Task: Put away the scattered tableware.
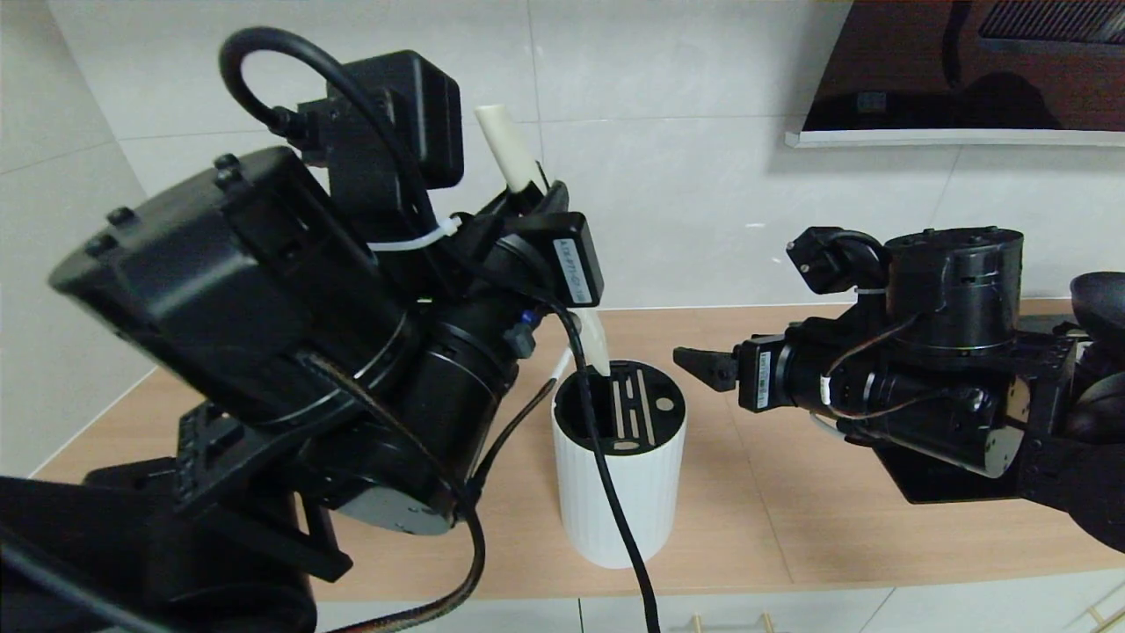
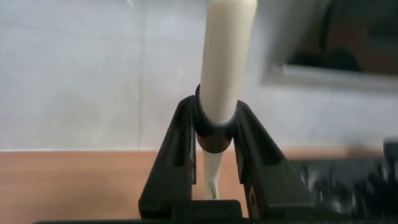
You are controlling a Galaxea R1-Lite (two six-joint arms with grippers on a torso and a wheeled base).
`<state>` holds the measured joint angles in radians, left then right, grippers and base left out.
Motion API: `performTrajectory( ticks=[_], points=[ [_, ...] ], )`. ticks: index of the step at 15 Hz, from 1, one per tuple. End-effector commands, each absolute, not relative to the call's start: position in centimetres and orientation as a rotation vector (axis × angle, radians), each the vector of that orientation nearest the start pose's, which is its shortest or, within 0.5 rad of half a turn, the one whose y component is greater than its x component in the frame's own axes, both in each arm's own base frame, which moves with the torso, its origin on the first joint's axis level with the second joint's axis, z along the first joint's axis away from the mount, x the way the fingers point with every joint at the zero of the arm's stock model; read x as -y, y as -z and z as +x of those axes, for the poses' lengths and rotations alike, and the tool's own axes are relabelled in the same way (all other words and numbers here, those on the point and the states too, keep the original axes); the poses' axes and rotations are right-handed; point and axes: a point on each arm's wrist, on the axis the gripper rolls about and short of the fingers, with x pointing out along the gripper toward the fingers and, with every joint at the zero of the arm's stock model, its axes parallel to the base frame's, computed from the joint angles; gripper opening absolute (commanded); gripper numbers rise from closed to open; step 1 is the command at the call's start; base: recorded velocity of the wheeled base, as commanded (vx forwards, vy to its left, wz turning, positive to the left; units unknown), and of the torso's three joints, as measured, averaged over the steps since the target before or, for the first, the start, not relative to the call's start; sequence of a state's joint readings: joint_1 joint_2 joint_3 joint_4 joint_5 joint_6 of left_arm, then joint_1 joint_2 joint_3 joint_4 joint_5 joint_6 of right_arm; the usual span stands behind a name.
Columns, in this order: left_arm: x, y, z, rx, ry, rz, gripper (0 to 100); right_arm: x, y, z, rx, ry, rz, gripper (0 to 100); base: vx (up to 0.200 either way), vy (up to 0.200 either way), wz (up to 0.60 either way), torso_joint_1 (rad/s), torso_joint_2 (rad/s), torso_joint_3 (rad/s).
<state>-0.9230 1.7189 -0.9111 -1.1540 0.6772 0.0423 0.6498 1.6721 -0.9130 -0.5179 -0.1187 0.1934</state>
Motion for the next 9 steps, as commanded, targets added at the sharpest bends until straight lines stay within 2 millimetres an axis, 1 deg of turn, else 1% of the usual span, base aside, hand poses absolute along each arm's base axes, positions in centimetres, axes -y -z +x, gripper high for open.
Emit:
performTrajectory(
  ticks=[1, 3, 9],
  points=[
    [24.8, -24.0, 20.0, 0.208, 0.256, -0.17, 0, -18.5, -20.7, 24.8, -0.28, -0.503, 0.095, 100, 0.0, 0.0, 0.0, 0.0, 0.0, 0.0],
    [25.1, -23.3, 20.3, 0.193, 0.257, -0.154, 0, -18.5, -20.8, 24.8, -0.279, -0.502, 0.095, 100, 0.0, 0.0, 0.0, 0.0, 0.0, 0.0],
    [25.3, -22.6, 20.5, 0.177, 0.254, -0.133, 0, -18.5, -20.7, 24.8, -0.279, -0.502, 0.095, 100, 0.0, 0.0, 0.0, 0.0, 0.0, 0.0]
  ],
)
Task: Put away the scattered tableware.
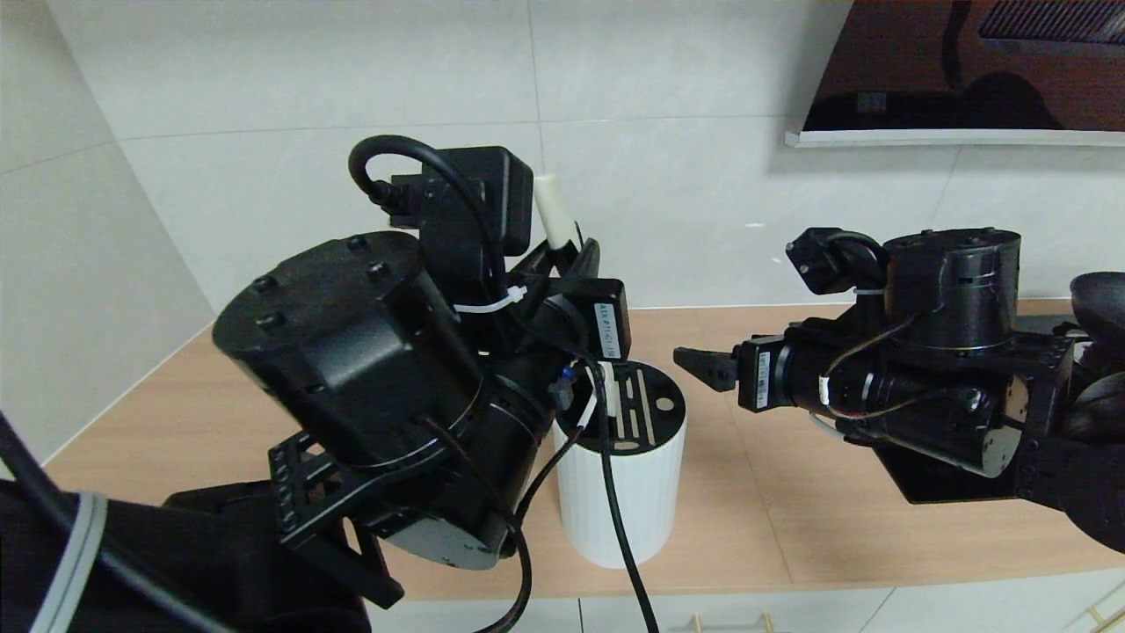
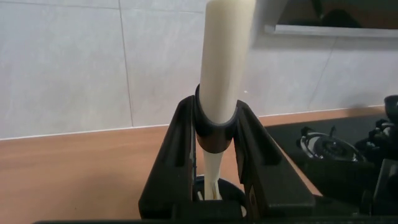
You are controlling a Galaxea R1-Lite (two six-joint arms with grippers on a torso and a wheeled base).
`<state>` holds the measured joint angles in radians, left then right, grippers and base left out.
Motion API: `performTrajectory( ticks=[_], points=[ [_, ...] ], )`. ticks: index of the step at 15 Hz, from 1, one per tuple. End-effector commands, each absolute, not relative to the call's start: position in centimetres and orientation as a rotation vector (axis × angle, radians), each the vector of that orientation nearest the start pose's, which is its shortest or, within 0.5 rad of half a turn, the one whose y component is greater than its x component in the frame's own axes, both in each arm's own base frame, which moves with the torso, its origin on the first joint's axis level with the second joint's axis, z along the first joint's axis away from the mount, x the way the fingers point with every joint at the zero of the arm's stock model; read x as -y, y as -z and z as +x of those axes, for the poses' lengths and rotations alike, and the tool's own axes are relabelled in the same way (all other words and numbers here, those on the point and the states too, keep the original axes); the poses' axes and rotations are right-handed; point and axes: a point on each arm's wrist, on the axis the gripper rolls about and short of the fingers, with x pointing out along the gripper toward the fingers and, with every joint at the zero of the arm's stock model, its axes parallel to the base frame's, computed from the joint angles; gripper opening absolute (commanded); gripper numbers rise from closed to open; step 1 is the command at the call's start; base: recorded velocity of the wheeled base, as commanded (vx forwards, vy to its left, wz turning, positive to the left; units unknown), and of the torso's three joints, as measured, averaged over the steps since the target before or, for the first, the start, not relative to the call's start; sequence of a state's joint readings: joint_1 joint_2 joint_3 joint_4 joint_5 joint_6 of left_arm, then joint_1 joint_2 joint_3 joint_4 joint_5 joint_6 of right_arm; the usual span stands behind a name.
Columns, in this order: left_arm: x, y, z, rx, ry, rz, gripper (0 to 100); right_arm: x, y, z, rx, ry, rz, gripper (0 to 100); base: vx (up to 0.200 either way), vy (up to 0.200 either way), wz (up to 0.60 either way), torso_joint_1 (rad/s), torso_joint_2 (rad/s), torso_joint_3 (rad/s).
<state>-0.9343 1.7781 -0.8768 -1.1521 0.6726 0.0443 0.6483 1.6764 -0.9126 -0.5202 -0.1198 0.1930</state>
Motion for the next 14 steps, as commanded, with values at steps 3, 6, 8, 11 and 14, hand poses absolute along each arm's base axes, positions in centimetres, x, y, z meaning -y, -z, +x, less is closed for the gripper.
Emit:
performTrajectory(
  ticks=[3, 6, 8, 11, 14],
  points=[
    [25.4, -22.1, 20.8, 0.166, 0.248, -0.122, 0, -18.5, -20.6, 24.9, -0.281, -0.502, 0.094, 100, 0.0, 0.0, 0.0, 0.0, 0.0, 0.0],
    [25.4, -21.9, 21.1, 0.163, 0.241, -0.116, 0, -18.5, -20.6, 24.9, -0.281, -0.502, 0.094, 100, 0.0, 0.0, 0.0, 0.0, 0.0, 0.0],
    [25.4, -21.7, 21.3, 0.158, 0.235, -0.11, 0, -18.6, -20.5, 24.9, -0.284, -0.5, 0.093, 100, 0.0, 0.0, 0.0, 0.0, 0.0, 0.0],
    [25.9, -20.3, 22.0, 0.131, 0.227, -0.085, 0, -18.6, -20.5, 24.9, -0.285, -0.5, 0.092, 100, 0.0, 0.0, 0.0, 0.0, 0.0, 0.0],
    [26.6, -19.0, 22.5, 0.103, 0.226, -0.063, 0, -18.6, -20.3, 25.0, -0.29, -0.499, 0.091, 100, 0.0, 0.0, 0.0, 0.0, 0.0, 0.0]
  ],
)
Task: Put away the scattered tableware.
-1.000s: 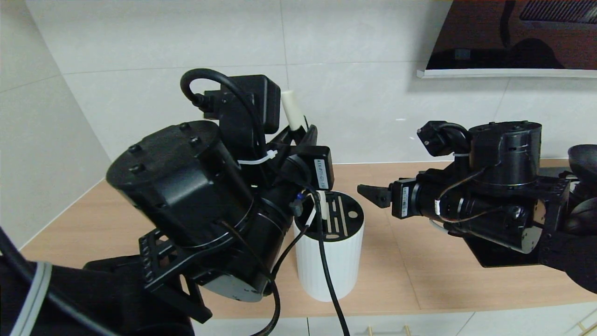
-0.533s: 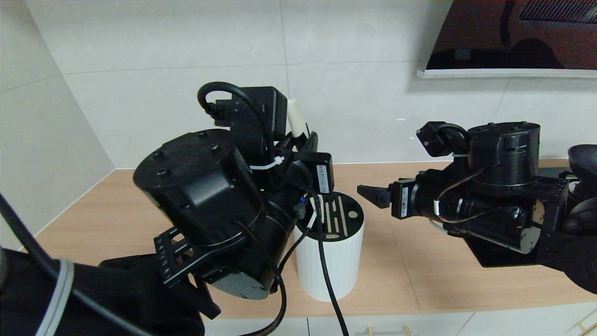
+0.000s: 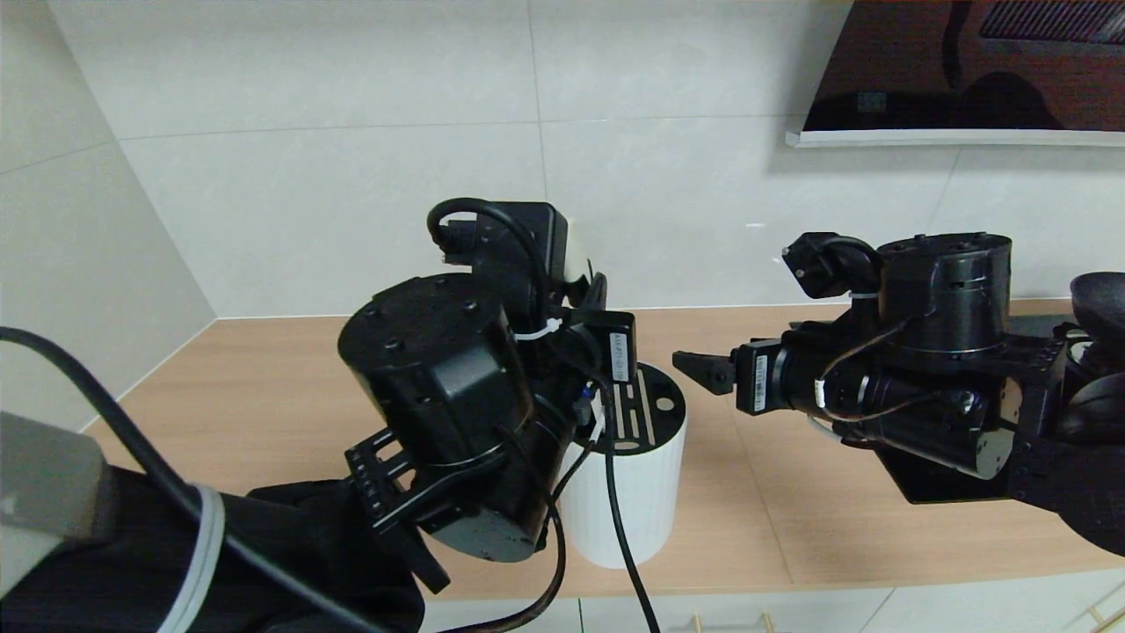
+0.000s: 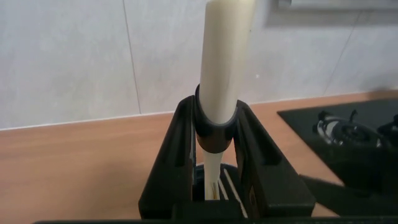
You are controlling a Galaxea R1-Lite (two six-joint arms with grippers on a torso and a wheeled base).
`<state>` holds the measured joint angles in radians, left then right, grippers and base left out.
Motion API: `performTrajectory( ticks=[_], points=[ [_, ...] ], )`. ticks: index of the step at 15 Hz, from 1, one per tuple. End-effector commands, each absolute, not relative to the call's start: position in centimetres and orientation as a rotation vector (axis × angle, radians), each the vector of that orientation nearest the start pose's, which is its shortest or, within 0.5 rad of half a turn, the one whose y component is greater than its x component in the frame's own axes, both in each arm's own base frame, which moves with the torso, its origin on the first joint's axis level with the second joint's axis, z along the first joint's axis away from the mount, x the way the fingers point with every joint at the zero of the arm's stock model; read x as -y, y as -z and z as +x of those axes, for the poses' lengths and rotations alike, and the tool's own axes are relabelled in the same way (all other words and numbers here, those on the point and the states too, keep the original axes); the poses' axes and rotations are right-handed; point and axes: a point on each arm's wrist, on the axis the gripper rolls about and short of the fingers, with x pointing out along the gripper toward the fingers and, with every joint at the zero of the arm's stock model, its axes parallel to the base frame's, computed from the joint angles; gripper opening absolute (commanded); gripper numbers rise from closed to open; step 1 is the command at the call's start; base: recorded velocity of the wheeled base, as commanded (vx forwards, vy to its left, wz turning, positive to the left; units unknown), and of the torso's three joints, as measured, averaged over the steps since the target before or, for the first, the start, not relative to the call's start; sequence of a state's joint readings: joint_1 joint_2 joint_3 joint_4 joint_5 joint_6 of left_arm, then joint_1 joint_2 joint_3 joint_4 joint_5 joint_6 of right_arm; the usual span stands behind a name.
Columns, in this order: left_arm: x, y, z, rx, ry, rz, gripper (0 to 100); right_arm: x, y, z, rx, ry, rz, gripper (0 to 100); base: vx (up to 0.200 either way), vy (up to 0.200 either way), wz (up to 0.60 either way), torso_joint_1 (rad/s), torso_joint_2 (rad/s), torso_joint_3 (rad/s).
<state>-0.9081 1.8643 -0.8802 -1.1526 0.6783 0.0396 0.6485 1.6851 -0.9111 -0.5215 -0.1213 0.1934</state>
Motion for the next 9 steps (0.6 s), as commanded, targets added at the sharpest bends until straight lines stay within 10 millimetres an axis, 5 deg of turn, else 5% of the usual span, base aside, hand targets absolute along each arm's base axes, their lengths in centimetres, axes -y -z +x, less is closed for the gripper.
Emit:
performTrajectory(
  ticks=[1, 9],
  points=[
    [26.7, -18.6, 22.9, 0.095, 0.219, -0.054, 0, -18.6, -20.3, 25.0, -0.291, -0.499, 0.09, 100, 0.0, 0.0, 0.0, 0.0, 0.0, 0.0],
    [27.7, -15.1, 25.2, 0.032, 0.175, -0.01, 0, -18.7, -20.1, 25.2, -0.297, -0.497, 0.087, 100, 0.0, 0.0, 0.0, 0.0, 0.0, 0.0]
  ],
)
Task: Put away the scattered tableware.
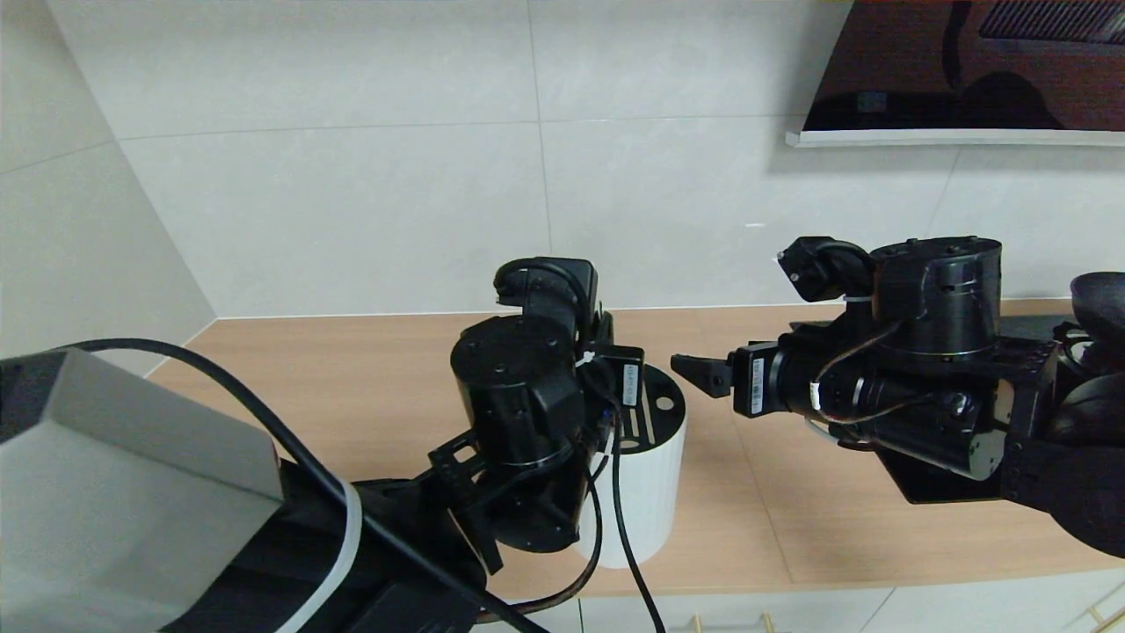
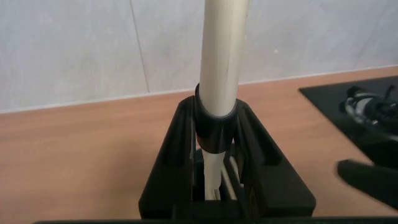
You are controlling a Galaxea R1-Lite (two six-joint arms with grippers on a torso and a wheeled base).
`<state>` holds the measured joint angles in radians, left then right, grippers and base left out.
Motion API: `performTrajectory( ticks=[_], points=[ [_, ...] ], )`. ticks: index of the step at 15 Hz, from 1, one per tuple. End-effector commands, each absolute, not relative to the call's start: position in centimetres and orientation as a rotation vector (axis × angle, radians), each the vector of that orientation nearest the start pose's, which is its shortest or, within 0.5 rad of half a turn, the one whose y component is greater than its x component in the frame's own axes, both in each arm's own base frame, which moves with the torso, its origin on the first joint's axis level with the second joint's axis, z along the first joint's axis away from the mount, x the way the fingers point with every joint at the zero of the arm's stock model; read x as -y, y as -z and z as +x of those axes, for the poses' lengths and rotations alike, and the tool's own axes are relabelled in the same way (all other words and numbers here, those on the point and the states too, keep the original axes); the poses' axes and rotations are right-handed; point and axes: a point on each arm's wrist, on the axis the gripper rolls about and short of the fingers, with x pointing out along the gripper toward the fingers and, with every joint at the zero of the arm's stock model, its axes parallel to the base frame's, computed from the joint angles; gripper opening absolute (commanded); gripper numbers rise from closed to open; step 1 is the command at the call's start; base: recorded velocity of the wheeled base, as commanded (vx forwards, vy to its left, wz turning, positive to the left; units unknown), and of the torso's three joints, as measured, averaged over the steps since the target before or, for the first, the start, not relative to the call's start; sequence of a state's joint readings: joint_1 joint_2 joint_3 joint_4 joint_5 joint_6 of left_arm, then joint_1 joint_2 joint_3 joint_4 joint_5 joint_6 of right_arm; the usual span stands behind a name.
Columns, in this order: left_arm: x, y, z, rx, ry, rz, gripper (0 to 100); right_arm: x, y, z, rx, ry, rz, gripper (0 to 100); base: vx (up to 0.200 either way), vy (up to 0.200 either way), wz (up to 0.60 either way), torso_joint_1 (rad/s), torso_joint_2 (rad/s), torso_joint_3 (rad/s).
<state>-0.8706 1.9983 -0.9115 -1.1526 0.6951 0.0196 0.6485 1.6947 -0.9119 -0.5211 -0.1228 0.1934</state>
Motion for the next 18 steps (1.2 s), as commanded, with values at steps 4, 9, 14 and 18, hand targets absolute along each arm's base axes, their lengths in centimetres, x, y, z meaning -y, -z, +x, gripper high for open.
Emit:
performTrajectory(
  ticks=[4, 9, 14, 18],
  points=[
    [27.9, -13.8, 25.8, 0.007, 0.167, 0.001, 0, -18.8, -19.8, 25.3, -0.304, -0.496, 0.084, 100, 0.0, 0.0, 0.0, 0.0, 0.0, 0.0],
    [28.0, -13.4, 25.9, -0.002, 0.166, 0.008, 0, -18.8, -19.8, 25.3, -0.305, -0.496, 0.084, 100, 0.0, 0.0, 0.0, 0.0, 0.0, 0.0],
    [27.9, -13.3, 25.9, -0.003, 0.164, 0.009, 100, -18.8, -19.8, 25.3, -0.305, -0.496, 0.084, 100, 0.0, 0.0, 0.0, 0.0, 0.0, 0.0],
    [27.9, -13.5, 25.9, 0.0, 0.163, 0.006, 100, -18.8, -19.8, 25.3, -0.305, -0.494, 0.084, 100, 0.0, 0.0, 0.0, 0.0, 0.0, 0.0]
  ],
)
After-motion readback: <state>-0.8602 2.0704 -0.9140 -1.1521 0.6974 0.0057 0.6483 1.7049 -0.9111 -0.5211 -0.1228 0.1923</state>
